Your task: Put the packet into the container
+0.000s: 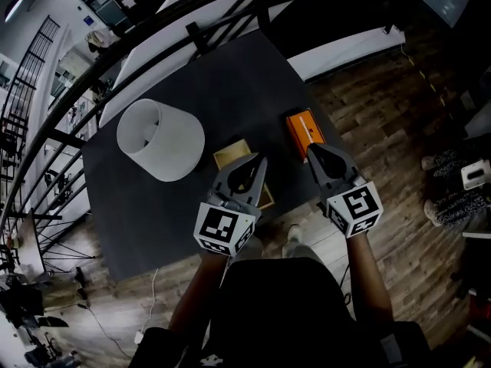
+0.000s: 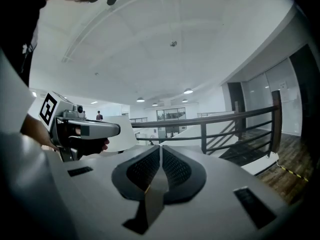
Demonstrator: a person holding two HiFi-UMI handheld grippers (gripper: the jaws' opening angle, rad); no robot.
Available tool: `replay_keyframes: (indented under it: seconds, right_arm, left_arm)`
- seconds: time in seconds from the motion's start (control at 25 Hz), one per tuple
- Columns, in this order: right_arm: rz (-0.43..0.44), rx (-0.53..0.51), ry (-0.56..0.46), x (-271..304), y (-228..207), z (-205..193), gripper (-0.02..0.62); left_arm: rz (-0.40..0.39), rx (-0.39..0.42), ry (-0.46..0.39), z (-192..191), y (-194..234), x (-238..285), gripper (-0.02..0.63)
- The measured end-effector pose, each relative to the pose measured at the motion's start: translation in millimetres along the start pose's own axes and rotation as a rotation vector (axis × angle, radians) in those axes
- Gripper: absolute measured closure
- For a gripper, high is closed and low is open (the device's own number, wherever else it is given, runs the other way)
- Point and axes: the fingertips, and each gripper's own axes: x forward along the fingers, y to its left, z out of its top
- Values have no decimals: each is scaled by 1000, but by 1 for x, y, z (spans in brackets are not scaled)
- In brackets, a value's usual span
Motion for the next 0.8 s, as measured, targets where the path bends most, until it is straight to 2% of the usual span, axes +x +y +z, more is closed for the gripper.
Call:
replay_keyframes:
  seconds: [0.36, 0.64, 0.8]
  right_arm:
    - [-234, 30, 96, 26, -33, -30, 584]
    - [-328, 84, 235, 47, -57, -88, 373]
    - [-344, 75, 346, 59, -73, -126, 234]
  left_arm:
    - [-141, 12, -14, 6, 28, 15, 600]
    - [-222, -10, -14, -1, 38, 24, 600]
    - [-236, -18, -4, -7, 41, 24, 600]
